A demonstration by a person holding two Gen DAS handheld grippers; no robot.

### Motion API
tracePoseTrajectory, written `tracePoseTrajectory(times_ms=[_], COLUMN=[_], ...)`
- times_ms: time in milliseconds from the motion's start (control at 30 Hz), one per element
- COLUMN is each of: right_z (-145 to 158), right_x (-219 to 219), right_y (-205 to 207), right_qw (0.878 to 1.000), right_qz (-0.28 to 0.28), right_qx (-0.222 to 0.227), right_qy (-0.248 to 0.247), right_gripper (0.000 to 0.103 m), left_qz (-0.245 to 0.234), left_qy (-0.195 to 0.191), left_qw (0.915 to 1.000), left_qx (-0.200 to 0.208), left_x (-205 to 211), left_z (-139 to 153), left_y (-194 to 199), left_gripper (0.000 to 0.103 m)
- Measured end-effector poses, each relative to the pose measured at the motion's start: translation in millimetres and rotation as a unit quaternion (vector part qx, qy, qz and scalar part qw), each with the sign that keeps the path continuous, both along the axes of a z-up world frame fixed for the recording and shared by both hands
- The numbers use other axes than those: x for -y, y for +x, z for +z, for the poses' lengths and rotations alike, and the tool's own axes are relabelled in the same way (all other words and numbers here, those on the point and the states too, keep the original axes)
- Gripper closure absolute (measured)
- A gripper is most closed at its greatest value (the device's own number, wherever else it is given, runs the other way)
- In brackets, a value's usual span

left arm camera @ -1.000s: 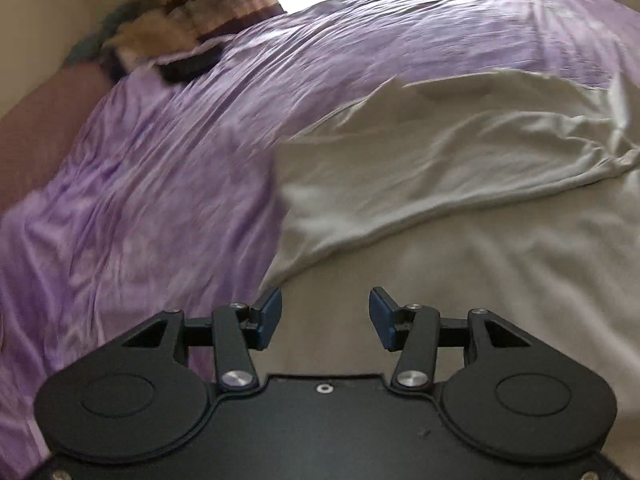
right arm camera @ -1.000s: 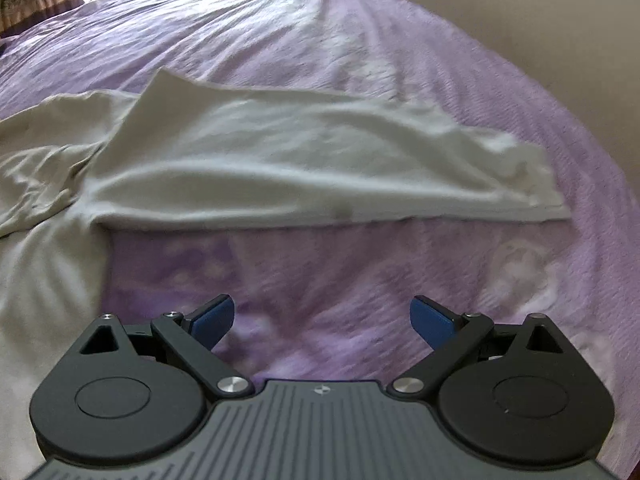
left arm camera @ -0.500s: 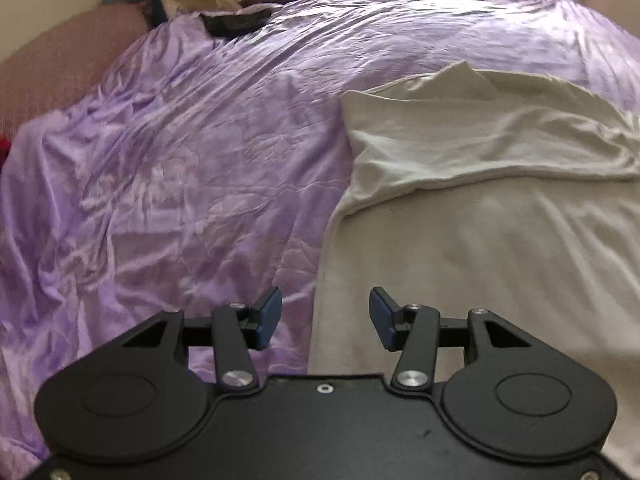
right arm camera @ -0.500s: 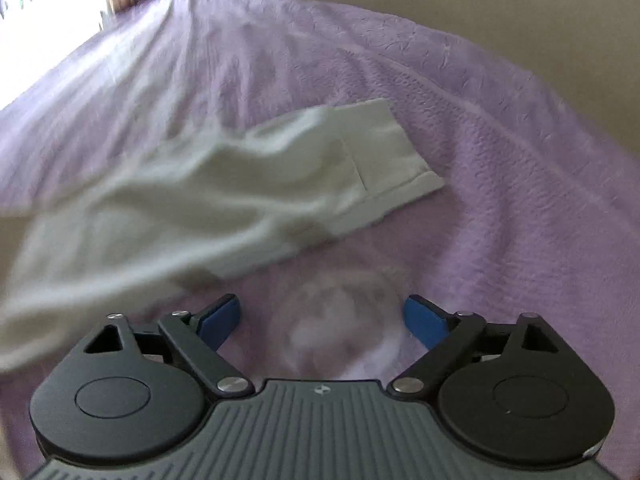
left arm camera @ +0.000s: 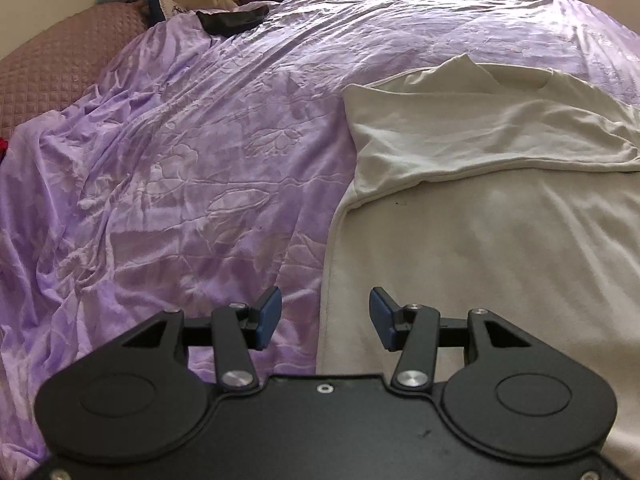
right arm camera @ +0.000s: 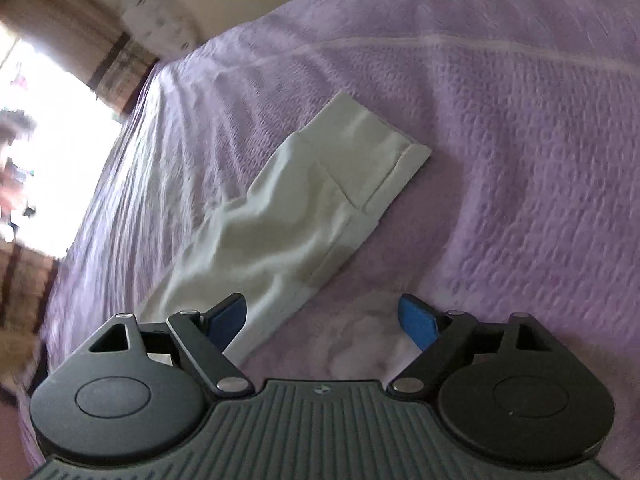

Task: Fold small clothes
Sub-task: 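Lower the right gripper onto the other sleeve cuff and close on it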

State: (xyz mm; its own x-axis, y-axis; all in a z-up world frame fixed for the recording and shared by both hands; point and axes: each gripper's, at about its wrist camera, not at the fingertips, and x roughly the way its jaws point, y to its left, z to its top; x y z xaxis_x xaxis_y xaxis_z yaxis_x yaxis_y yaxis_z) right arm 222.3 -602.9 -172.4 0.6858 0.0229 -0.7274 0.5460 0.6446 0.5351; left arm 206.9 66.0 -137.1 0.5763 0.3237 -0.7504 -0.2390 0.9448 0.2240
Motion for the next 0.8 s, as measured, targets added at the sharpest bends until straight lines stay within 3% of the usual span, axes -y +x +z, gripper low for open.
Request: tracePoseTrajectory(times_ms=[133, 367, 667, 800], right_z=[13, 45, 69, 80], right_x=[3, 16, 49, 75], right_y=[-12, -51, -109, -136], right_qw=[0.996, 0.976, 0.981, 0.991], right_qz=[0.044, 0.024, -0.010, -0.044], right_qx=[-0.040, -0.086, -0.053, -0.019], right_qy=[-0.061, -0.197, -0.187, -0.128], right_gripper=[0.003, 0.003, 0.003, 0.003], left_qz=[-0.006, -0.031, -0.034, -0.031], left_qy=[-0.003, 0.005, 0.012, 0.006], left_qw=[1.0000, 0.9994, 0.9985, 0.9981], left_qx=[0.006, 0.017, 0.041, 0.052], left_x=[6, 26, 45, 50], left_z=[4, 18, 46, 58], left_y=[0, -13, -39, -51], left_gripper=[0.053, 0.053, 0.053, 0.053])
